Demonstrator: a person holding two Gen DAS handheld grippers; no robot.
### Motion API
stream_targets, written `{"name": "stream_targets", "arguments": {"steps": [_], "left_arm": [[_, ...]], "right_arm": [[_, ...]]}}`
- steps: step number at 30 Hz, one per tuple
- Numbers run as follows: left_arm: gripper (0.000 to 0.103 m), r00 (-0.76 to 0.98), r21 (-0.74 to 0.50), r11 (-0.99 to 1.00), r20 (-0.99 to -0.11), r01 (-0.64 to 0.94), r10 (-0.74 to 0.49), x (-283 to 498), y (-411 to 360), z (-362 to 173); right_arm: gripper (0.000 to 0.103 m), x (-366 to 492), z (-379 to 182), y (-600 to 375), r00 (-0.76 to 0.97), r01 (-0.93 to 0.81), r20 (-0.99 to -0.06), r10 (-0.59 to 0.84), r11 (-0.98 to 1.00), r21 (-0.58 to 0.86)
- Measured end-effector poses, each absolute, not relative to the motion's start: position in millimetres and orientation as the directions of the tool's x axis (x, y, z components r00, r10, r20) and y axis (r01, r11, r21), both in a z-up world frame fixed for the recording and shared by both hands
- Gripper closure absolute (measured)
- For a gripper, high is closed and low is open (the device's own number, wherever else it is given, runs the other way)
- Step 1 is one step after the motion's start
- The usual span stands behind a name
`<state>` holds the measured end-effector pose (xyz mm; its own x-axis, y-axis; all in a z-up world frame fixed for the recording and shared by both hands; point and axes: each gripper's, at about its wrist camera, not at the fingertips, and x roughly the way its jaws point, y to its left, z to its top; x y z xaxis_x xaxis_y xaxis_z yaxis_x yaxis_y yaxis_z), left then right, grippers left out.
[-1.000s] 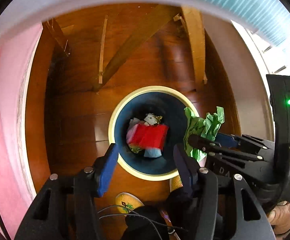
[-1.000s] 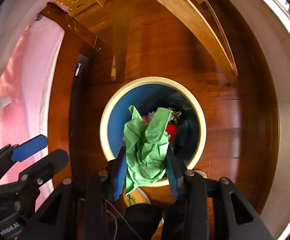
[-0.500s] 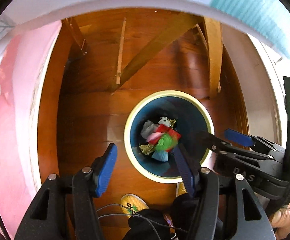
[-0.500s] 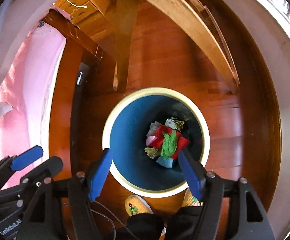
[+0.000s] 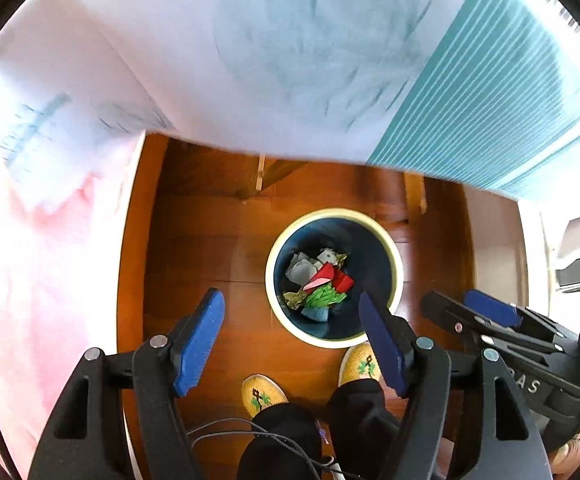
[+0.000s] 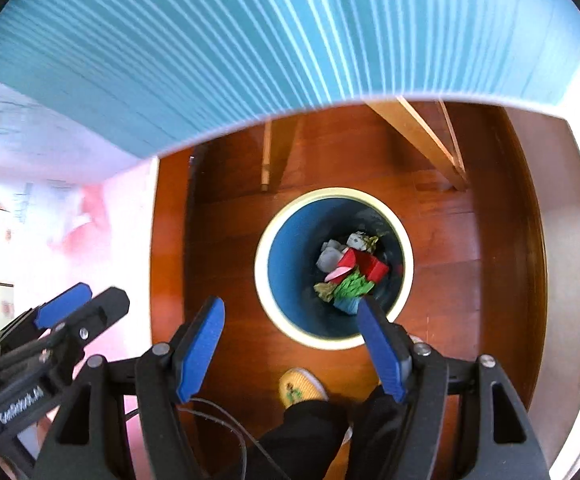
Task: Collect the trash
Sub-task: 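Raise both open tools back up toward the table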
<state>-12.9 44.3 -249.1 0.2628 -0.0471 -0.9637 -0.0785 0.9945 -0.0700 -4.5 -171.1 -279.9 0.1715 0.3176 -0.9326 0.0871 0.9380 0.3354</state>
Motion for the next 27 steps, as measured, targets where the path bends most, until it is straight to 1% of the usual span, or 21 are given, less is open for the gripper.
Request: {"name": "stream_targets", "arguments": {"steps": [6, 10, 16, 22, 27], "left_arm": [[0.034, 0.305, -0.087, 0.993, -0.95, -0.074, -0.06, -17, 46, -176], [0.034, 0.34, -0.082, 0.994, -0.939, -0.067, -0.055, -15, 48, -134], [0.034, 0.412, -0.071, 0.993, -0.911, -0.095, -0.025, -10, 49, -68], [0.033, 0.479, -0.055, 0.99, -0.878, -0.128, 0.013, 0, 44, -15], [0.033, 0.519, -0.043, 0.987, -0.854, -0.155, 0.044, 15, 36, 14]], "right_arm": [[0.033, -16, -205, -171, 0.201, 0.032, -0.919, 0.34, 0.935, 0.353], [0.033, -14, -158, -172, 0.228, -0.02, -0.905, 0.36, 0.931, 0.365], [0.033, 3, -89, -176, 0.291, -0.098, -0.882, 0.371, 0.928, 0.359], [0.033, 26, -33, -182, 0.354, -0.178, -0.846, 0.398, 0.917, 0.357], [0.033, 40, 2, -184, 0.404, -0.249, -0.804, 0.436, 0.898, 0.362]]}}
